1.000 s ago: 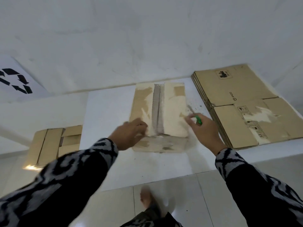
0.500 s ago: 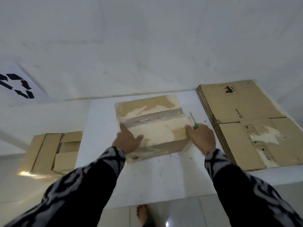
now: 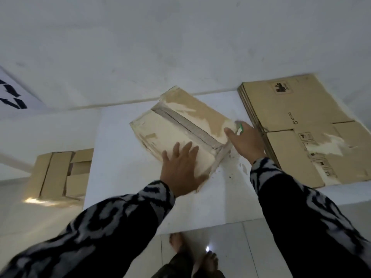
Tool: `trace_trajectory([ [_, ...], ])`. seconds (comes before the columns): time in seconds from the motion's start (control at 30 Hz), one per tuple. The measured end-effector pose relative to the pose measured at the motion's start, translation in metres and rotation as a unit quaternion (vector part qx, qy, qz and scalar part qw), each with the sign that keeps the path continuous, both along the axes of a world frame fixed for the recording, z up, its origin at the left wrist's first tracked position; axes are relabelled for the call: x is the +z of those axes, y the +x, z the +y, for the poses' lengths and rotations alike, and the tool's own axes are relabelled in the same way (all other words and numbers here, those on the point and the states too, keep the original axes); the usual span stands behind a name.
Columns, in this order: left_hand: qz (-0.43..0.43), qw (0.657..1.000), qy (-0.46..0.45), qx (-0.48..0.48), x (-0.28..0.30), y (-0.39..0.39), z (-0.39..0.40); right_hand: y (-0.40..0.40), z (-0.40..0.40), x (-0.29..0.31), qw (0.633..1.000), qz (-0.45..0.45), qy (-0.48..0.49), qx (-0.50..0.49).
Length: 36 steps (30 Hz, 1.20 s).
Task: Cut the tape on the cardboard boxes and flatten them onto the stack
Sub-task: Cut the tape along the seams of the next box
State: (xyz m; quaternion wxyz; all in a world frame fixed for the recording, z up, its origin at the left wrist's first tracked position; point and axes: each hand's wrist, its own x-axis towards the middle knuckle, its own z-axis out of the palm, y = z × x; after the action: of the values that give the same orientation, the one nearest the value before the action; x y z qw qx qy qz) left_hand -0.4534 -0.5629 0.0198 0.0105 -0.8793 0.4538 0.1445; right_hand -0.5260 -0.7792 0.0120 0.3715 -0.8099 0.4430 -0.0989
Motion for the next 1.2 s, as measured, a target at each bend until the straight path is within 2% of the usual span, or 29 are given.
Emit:
trace_trajectory([
  [0.07,-0.013,1.0,-0.003,-0.009,0.004,0.01,0.014,-0.009,0.015,-0.006,1.0,0.031,0.006,0.002],
  [0.17,0.038,0.999,-0.014,-0.007,0.006,0.018,0.042,-0.031,0.049,-0.015,0.999,0.022,0.029,-0.005],
  [0.23,0.054,0.996,-0.069,0.0,0.001,0.021,0.057,-0.038,0.065,-0.014,0.999,0.008,0.041,-0.011],
  [0.33,0.028,0.989,-0.143,0.01,-0.004,0.023,0.067,-0.048,0.09,-0.002,0.999,-0.042,-0.007,-0.015],
  [0.43,0.04,0.975,-0.206,0.069,-0.003,0.025,0.065,-0.069,0.116,0.005,0.994,-0.042,-0.044,0.091],
  [0.5,0.04,0.978,-0.189,0.076,-0.001,0.024,0.06,-0.08,0.125,0.0,0.987,0.0,-0.061,0.146],
  [0.63,0.012,0.993,-0.116,0.028,-0.007,0.014,0.058,-0.086,0.127,-0.006,0.989,0.026,-0.047,0.137],
  [0.8,-0.033,0.983,-0.174,0.041,-0.007,0.015,0.055,-0.089,0.129,-0.006,0.984,0.076,-0.052,0.153],
  [1.0,0.008,0.958,-0.247,0.148,0.011,0.032,0.045,-0.061,0.123,0.018,0.966,0.068,-0.138,0.208],
  [1.2,0.019,0.945,-0.282,0.163,0.021,0.052,0.038,-0.027,0.117,0.041,0.948,0.051,-0.204,0.238],
])
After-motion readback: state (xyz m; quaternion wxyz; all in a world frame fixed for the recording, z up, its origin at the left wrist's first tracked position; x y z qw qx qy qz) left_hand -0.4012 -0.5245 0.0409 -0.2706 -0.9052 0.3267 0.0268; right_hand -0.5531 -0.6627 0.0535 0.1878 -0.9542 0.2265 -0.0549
